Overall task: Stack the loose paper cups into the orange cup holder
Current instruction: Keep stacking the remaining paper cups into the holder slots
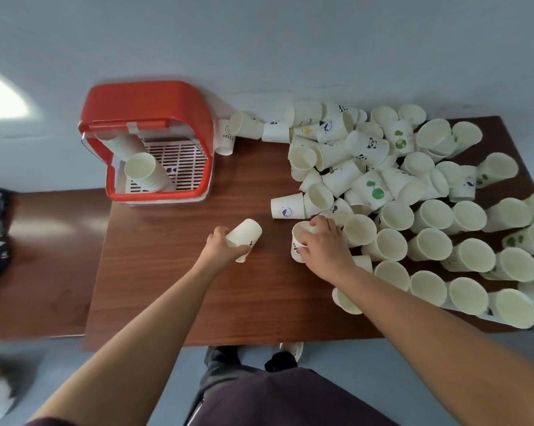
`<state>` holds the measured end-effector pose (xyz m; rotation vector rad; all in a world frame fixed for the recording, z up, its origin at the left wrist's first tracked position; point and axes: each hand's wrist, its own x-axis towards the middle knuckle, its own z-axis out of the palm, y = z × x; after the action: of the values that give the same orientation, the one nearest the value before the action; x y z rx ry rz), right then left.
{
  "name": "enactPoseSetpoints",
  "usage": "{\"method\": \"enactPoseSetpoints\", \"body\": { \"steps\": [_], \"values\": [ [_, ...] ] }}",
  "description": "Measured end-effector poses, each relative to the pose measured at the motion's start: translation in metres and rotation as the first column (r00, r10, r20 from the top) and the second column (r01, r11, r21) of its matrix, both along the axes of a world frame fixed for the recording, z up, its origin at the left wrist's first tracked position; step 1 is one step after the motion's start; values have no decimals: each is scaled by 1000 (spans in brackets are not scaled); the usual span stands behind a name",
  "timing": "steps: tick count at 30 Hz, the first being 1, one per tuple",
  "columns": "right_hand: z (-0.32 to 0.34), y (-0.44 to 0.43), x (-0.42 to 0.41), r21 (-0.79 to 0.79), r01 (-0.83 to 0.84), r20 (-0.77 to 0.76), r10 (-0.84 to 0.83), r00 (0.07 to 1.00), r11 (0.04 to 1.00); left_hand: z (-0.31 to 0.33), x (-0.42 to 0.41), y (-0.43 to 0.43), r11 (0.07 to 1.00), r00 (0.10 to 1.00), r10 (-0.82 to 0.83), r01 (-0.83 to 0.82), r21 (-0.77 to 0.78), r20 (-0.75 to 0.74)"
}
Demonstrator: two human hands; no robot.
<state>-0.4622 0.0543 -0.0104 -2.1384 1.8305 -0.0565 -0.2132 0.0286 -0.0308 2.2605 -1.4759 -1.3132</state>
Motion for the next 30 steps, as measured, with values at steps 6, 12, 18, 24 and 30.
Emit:
{"method": "enactPoseSetpoints", "body": {
  "steps": [6, 12, 18, 24, 30],
  "values": [
    [34, -18, 36, 116, 48, 360, -87, 929, 992, 17, 35, 3, 973, 975, 212, -217, -78, -71],
    [68, -54, 83, 186, 61, 441, -139, 887, 981, 61, 98, -7, 912, 943, 282, -321, -255, -177],
    [98, -88, 143, 99, 92, 569, -132, 812, 991, 99, 164, -35, 793, 905, 369, -425, -437, -211],
    [106, -111, 192, 72, 117, 571, -138, 810, 990, 110, 210, -73, 763, 931, 314, -365, -533, -188],
    [96, -124, 221, 36, 191, 597, -174, 783, 981, 90, 218, -112, 820, 997, 81, -57, -570, 18]
  ]
}}
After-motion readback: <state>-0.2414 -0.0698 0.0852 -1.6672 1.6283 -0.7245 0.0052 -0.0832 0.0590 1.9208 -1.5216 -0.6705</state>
